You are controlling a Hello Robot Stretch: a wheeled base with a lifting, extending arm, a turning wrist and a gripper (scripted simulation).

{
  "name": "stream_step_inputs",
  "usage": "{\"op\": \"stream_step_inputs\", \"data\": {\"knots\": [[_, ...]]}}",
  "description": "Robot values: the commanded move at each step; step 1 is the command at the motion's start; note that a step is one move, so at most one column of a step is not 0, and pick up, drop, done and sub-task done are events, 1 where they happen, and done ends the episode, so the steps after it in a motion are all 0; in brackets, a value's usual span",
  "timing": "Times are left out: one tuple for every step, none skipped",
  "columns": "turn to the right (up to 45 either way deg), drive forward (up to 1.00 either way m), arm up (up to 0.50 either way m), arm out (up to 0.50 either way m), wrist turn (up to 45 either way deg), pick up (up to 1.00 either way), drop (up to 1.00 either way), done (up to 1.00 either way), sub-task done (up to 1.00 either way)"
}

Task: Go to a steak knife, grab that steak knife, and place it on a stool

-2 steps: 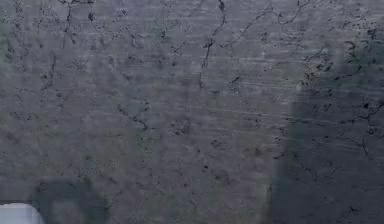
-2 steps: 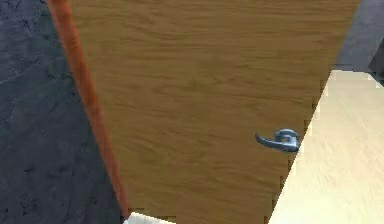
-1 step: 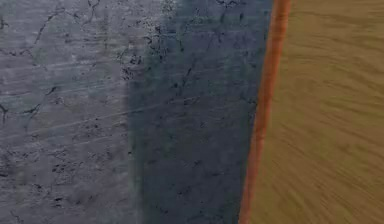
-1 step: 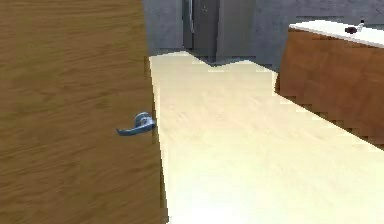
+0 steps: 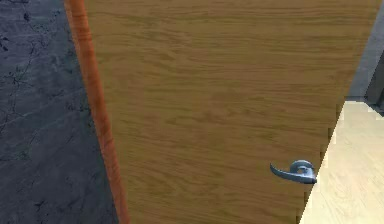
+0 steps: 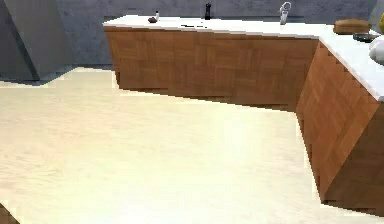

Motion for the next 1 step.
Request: {"op": "stream_step_inputs", "data": {"knots": [[12.0, 0.0, 0.0, 0.0, 0.0, 0.0, 0.0, 0.0, 0.0]]}}
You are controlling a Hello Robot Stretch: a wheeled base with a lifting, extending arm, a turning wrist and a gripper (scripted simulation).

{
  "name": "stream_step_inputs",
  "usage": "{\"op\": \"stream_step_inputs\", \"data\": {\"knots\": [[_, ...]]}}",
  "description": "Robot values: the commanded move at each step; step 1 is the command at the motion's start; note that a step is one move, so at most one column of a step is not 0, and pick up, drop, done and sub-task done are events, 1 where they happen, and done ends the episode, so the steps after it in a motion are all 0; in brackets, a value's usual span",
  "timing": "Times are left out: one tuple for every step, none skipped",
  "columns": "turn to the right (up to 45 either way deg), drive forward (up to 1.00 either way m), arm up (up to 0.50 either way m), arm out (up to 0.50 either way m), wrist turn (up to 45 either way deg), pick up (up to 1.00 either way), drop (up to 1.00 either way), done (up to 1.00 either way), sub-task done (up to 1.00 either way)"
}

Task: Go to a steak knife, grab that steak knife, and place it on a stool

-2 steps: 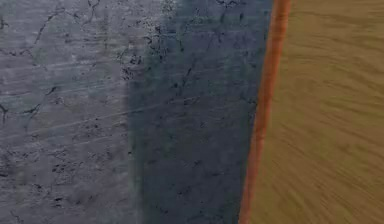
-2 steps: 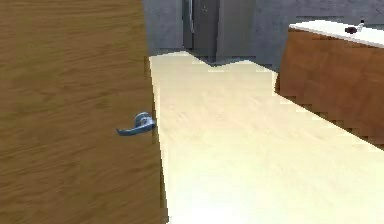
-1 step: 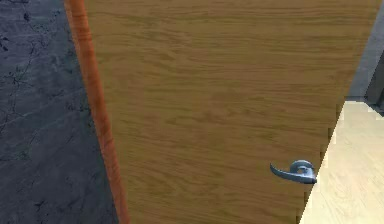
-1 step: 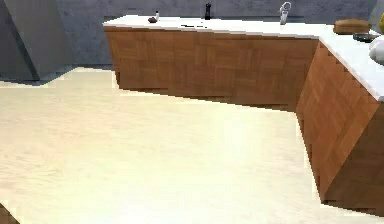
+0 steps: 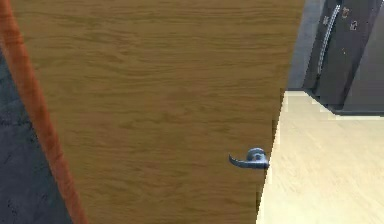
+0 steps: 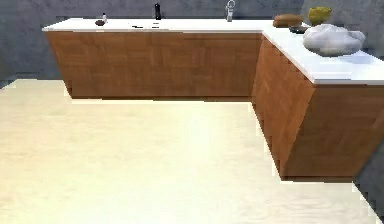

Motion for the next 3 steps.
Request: {"op": "stream_step_inputs", "data": {"knots": [[0.0, 0.3, 0.0, 0.0, 0.0, 0.0, 0.0, 0.0, 0.0], [45.0, 0.0, 0.0, 0.0, 0.0, 0.0, 0.0, 0.0, 0.0], [45.0, 0.0, 0.0, 0.0, 0.0, 0.0, 0.0, 0.0, 0.0]]}}
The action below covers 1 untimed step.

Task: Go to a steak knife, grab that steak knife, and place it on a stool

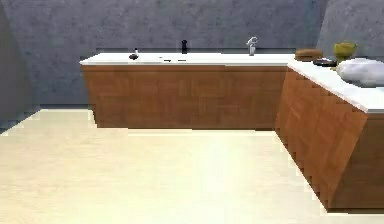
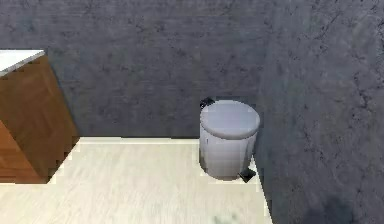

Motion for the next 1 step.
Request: {"op": "stream_step_inputs", "data": {"knots": [[45.0, 0.0, 0.0, 0.0, 0.0, 0.0, 0.0, 0.0, 0.0]]}}
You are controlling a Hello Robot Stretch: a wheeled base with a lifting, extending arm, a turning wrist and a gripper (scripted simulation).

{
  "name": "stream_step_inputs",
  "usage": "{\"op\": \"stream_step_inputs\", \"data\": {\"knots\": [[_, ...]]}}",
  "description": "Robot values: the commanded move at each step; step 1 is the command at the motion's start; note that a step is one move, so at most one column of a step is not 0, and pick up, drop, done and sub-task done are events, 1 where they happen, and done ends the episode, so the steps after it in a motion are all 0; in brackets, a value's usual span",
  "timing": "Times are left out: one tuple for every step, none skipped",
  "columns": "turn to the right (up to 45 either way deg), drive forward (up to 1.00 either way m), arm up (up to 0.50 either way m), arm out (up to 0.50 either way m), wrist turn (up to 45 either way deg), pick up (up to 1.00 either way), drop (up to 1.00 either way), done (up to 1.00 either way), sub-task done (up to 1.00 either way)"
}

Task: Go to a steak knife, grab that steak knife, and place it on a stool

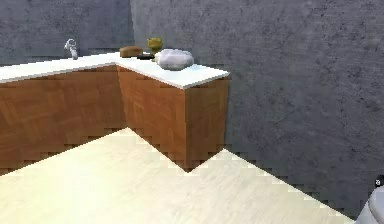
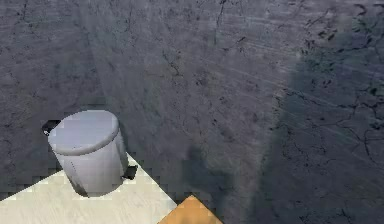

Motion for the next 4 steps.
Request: {"op": "stream_step_inputs", "data": {"knots": [[18.0, 0.0, 0.0, 0.0, 0.0, 0.0, 0.0, 0.0, 0.0], [3.0, 0.0, 0.0, 0.0, 0.0, 0.0, 0.0, 0.0, 0.0], [-45.0, 0.0, 0.0, 0.0, 0.0, 0.0, 0.0, 0.0, 0.0], [-45.0, 0.0, 0.0, 0.0, 0.0, 0.0, 0.0, 0.0, 0.0]]}}
